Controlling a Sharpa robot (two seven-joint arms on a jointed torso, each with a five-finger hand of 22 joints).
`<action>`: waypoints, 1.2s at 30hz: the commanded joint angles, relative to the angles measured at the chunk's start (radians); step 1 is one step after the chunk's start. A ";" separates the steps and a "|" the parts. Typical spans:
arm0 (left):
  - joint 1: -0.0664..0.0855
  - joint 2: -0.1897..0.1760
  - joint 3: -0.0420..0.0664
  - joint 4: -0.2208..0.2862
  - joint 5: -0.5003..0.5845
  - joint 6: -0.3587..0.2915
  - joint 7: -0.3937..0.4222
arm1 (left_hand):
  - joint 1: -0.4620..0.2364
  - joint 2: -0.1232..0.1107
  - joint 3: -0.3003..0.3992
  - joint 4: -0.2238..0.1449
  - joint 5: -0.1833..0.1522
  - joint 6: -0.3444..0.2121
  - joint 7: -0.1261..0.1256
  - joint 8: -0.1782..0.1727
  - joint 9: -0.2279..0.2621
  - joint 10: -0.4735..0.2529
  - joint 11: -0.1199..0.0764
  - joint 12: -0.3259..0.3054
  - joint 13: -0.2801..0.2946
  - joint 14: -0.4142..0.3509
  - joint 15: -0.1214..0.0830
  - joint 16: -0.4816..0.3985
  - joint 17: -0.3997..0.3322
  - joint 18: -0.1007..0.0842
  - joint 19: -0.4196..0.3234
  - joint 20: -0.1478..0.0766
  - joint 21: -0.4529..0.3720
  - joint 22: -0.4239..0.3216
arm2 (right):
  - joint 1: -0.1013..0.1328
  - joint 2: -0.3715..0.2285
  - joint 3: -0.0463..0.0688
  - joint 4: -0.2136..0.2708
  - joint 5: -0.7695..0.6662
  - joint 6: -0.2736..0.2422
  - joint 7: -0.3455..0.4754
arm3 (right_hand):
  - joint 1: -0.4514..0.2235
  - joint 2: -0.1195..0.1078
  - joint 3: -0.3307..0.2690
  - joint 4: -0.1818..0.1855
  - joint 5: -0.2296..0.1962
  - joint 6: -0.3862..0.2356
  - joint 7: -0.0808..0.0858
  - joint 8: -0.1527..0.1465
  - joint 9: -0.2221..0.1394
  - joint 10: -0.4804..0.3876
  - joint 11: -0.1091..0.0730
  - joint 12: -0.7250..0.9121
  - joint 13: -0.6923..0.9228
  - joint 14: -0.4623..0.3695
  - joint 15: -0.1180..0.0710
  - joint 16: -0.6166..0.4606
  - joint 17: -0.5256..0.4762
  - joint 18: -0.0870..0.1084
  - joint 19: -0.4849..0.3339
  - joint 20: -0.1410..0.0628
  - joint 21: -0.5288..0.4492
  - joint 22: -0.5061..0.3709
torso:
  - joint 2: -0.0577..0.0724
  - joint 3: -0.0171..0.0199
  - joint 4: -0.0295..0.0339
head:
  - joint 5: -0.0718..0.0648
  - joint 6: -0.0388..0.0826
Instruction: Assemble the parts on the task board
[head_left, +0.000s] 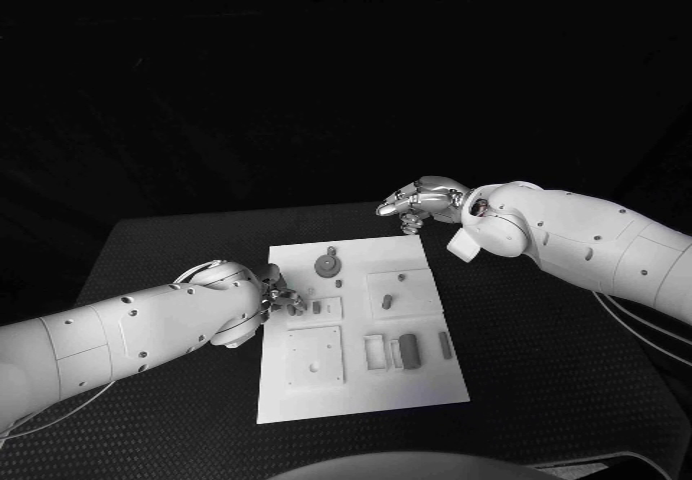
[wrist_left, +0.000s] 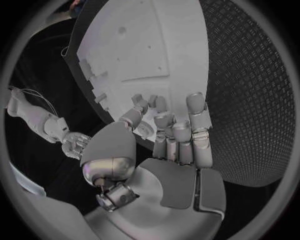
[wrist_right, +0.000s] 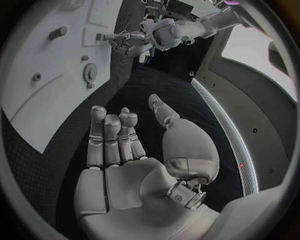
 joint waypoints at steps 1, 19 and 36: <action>0.000 0.001 0.000 0.003 -0.002 -0.005 0.015 | -0.006 -0.010 -0.007 0.004 -0.005 0.009 0.000 0.000 0.001 0.009 -0.002 -0.007 0.002 0.008 -0.010 -0.006 0.002 0.009 0.002 -0.002 0.006 0.019 | -0.001 0.000 0.000 0.001 -0.003 0.011 0.006 | -0.011 0.000 0.006 0.000 0.006 -0.001 0.008 -0.005 -0.001 -0.007 -0.002 0.003 -0.001 0.001 -0.008 0.007 -0.001 0.012 -0.001 0.001 -0.004 -0.001 | 0.000 -0.0007 0.0005 | -0.001 0.000; 0.000 -0.021 0.001 0.003 0.053 -0.011 0.019 | -0.033 -0.010 -0.050 0.001 -0.004 0.011 -0.003 0.001 0.004 0.014 -0.005 -0.011 0.006 0.011 -0.014 -0.010 0.014 0.012 0.002 -0.004 0.006 0.019 | -0.004 -0.001 0.000 -0.001 -0.003 0.004 0.005 | -0.012 0.000 0.006 0.001 0.006 -0.001 0.008 -0.005 -0.001 -0.007 -0.002 0.003 -0.001 0.001 -0.008 0.007 -0.002 0.012 -0.001 0.001 -0.004 -0.001 | 0.000 -0.0008 0.0006 | -0.005 0.007; 0.049 -0.077 0.053 0.056 0.325 -0.145 0.205 | -0.030 -0.016 -0.094 -0.079 -0.003 -0.135 0.073 -0.064 -0.011 -0.138 0.072 -0.203 -0.129 -0.148 0.070 -0.201 -0.061 -0.013 -0.195 0.069 -0.147 -0.047 | -0.004 -0.004 0.000 -0.013 -0.006 -0.011 0.004 | -0.012 -0.001 0.006 0.001 0.006 -0.001 0.008 -0.005 -0.002 -0.007 -0.002 0.004 -0.002 0.001 -0.008 0.007 -0.002 0.012 -0.001 0.001 -0.004 -0.001 | 0.001 -0.0002 -0.0008 | -0.005 0.023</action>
